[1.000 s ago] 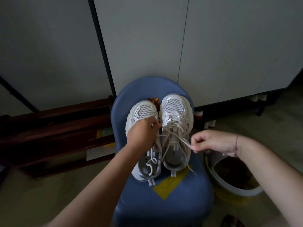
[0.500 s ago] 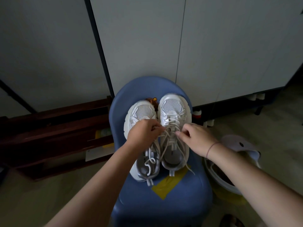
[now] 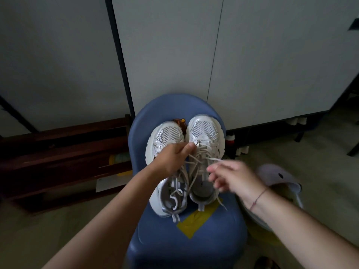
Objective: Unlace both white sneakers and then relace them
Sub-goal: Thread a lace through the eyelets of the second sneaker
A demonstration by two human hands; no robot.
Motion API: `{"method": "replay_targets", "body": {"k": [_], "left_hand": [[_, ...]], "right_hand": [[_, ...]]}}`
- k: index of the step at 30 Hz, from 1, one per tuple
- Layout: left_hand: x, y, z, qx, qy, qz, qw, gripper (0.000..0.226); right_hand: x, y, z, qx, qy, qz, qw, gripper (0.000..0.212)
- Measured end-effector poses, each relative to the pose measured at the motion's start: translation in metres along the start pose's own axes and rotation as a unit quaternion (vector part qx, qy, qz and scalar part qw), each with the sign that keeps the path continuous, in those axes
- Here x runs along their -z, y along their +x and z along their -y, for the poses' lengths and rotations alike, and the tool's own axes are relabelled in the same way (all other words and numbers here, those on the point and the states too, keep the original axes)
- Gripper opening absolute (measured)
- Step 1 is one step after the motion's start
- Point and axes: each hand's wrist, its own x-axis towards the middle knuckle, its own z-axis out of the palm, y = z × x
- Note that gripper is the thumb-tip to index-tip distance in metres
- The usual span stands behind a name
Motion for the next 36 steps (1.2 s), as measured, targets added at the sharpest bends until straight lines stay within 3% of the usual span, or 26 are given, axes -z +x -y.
{"method": "replay_targets", "body": {"k": [2,5,16,19,22,28,30,33,36], "left_hand": [[-0.003,0.004,0.003,-0.003,-0.006,-0.008,1.0,0.047],[-0.005,0.009,0.005,-0.005,0.024,-0.019,1.0,0.067],[-0.007,0.01,0.006,-0.023,0.099,-0.005,0.995,0.043],[-0.007,0.008,0.004,-0.021,0.103,-0.009,0.994,0.043],[-0.007,0.008,0.004,-0.018,0.086,-0.01,0.996,0.043],[-0.006,0.006,0.003,-0.007,0.069,-0.006,0.998,0.048],[-0.007,0.005,0.001,-0.007,0.083,-0.011,0.996,0.049],[-0.008,0.003,-0.001,-0.008,0.091,-0.015,0.996,0.048],[-0.008,0.002,-0.003,-0.005,0.09,-0.013,0.996,0.048]], "right_hand": [[-0.021,-0.01,-0.012,-0.106,0.083,0.044,0.99,0.02],[-0.04,0.0,-0.03,-0.19,0.178,-0.002,0.965,0.023],[-0.07,0.018,-0.054,-0.097,0.141,-0.112,0.979,0.036],[-0.064,0.012,-0.062,-0.039,-0.012,-0.099,0.994,0.032],[-0.041,-0.013,-0.071,0.004,-0.152,-0.052,0.987,0.032],[-0.023,-0.048,-0.09,-0.08,-0.345,0.079,0.932,0.035],[-0.026,-0.036,-0.081,-0.072,-0.293,0.037,0.953,0.028],[-0.037,-0.015,-0.064,0.007,-0.172,-0.049,0.984,0.016],[-0.054,0.0,-0.056,-0.015,-0.043,-0.078,0.996,0.025]]}}
